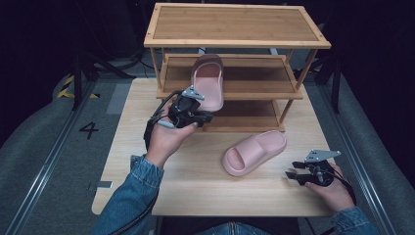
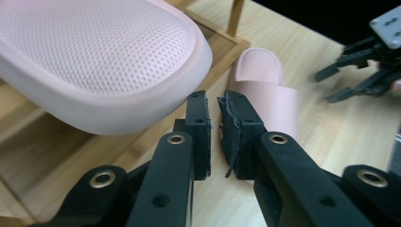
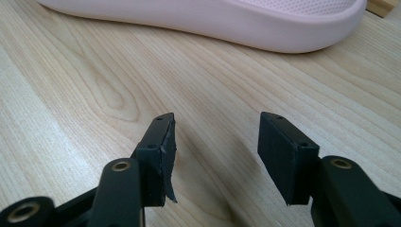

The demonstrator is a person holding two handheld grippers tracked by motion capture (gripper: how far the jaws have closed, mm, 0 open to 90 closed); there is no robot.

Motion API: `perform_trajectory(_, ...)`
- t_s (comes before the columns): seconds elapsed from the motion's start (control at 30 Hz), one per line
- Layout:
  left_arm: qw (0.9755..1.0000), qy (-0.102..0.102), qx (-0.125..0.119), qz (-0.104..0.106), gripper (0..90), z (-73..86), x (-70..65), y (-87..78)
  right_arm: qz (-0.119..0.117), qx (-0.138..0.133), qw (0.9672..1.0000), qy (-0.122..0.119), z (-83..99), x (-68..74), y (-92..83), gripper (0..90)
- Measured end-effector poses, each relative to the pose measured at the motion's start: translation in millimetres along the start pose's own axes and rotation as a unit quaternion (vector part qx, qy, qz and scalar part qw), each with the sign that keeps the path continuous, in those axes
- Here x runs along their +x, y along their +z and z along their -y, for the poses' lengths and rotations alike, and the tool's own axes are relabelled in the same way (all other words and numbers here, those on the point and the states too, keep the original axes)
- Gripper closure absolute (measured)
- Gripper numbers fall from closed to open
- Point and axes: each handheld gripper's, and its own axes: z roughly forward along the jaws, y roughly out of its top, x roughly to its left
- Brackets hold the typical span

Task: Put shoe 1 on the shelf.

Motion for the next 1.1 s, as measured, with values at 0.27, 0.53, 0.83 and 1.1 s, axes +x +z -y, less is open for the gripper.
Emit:
perform_trajectory(0.27, 0.9998, 0.005, 0.014, -0.017, 79.9, -11.0, 12.3, 9.4, -0.001, 0.004, 1.0, -0.002, 0.0, 0.1, 1.5, 48.1)
perform_trajectory(0.53, 0.9982, 0.023, 0.03, -0.046, 79.6, -22.2, 21.2, 19.0, -0.002, 0.003, 1.0, 0.0, 0.9, -0.5, 0.9, 48.1)
perform_trajectory(0.83, 0.9992, 0.02, 0.024, -0.026, 78.6, -28.9, 26.9, 27.7, -0.002, 0.005, 1.0, -0.001, 0.9, -0.2, 1.3, 48.1)
perform_trajectory(1.1, 0.9994, 0.019, 0.02, -0.022, 76.3, -23.5, 24.5, 21.0, -0.003, 0.004, 1.0, -0.001, 0.9, -0.7, 0.9, 48.1)
